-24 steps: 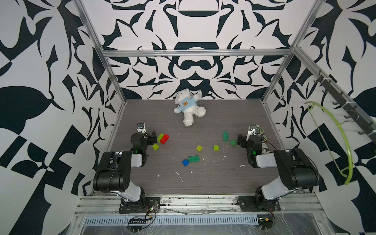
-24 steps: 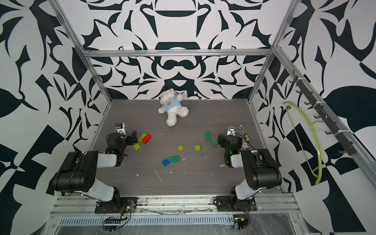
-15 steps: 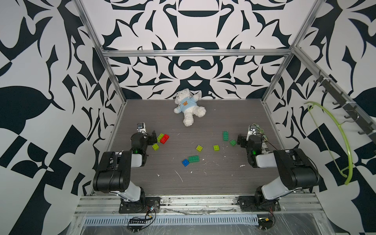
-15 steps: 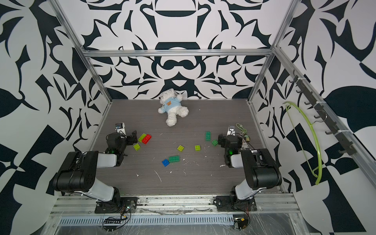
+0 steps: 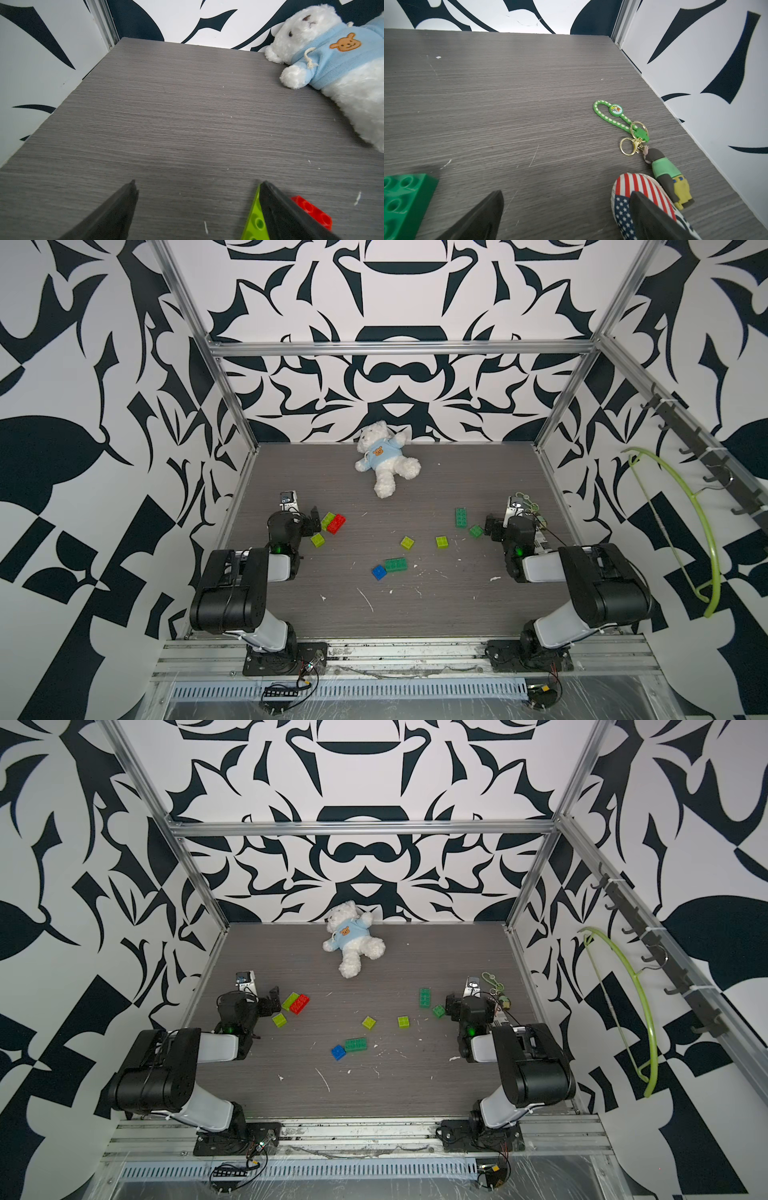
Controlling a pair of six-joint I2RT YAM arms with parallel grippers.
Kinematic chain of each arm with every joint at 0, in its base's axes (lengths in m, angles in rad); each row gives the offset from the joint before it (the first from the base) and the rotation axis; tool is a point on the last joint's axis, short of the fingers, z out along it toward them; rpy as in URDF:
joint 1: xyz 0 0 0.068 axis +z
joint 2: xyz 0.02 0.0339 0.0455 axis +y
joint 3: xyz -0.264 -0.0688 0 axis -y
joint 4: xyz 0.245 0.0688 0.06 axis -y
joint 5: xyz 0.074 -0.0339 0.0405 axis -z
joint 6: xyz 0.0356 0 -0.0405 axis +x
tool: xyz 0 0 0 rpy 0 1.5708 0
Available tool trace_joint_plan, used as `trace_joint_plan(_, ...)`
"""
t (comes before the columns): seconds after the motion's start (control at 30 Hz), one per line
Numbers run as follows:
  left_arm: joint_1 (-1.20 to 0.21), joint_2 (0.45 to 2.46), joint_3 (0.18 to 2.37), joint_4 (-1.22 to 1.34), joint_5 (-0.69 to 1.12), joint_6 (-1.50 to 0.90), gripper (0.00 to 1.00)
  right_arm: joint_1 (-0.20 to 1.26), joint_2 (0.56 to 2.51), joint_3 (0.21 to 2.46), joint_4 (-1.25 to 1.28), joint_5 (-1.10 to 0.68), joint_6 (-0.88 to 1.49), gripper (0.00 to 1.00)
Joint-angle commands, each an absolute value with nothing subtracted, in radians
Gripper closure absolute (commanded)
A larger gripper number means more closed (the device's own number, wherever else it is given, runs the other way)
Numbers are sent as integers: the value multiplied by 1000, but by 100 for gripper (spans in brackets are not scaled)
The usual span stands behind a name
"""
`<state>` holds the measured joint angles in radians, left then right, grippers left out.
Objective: Assemble a carrot with lego
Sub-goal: Pick up the lego brick from the center of the board.
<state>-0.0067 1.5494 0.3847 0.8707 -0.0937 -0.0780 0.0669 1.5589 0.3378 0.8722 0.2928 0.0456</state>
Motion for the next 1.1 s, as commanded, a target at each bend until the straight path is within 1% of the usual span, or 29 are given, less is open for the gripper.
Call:
trace_joint_plan(0.0,-9,1543,380,874,-97,-67,1,70,1545,356,883,308,47,0)
trace_joint_plan(0.07,-9,1539,375,884,-94,-63,1,69,1543,353,888,311,46,0)
trace_joint_plan(0.13,-9,1509,381,873,-129,-72,1,74,1492,373,828,373,59,0)
trace_joint_plan(0.2,-9,1402,432,677,-177,-99,1,74,1365,432,619,407,82,0)
trace_joint_plan(0.27,-9,1309,516,459,-197,-152,1,72,1245,475,486,397,135,0)
trace_joint_plan(0.3,-8,1265,563,367,-203,-231,1,70,1193,506,410,375,147,0)
trace_joint_plan(0.33,-8,1229,607,273,-170,-286,1,71,1150,541,327,354,145,1)
trace_joint_plan(0.37,-8,1209,647,211,-102,-327,0,72,1114,585,232,320,167,0)
trace_joint_plan(0.4,-13,1194,674,180,-25,-363,2,72,1089,624,148,276,184,1)
trace_joint_plan(0.43,-25,1186,691,158,17,-409,2,74,1071,659,78,240,200,2)
trace_joint_plan(0.5,-76,1163,731,99,91,-463,2,82,1046,734,-82,127,229,6)
trace_joint_plan(0.57,-156,1155,787,-5,119,-457,3,107,1021,795,-234,34,229,9)
trace_joint_plan(0.67,-267,1172,875,-184,143,-458,3,183,957,845,-406,-54,209,11)
trace_joint_plan(0.73,-301,1196,903,-251,251,-484,4,254,925,851,-470,-141,218,11)
trace_joint_plan(0.8,-305,1214,923,-329,360,-500,9,338,912,843,-491,-225,213,11)
trace_joint_plan(0.87,-305,1213,932,-428,404,-487,10,437,916,828,-486,-276,195,14)
trace_joint_plan(0.93,-305,1196,925,-520,427,-466,10,572,935,807,-454,-255,150,15)
trace_joint_plan(1.0,-305,1177,919,-580,416,-453,10,678,967,780,-399,-223,86,15)
trace_joint_plan(1.07,-303,1170,917,-626,392,-433,10,748,1010,758,-325,-246,22,16)
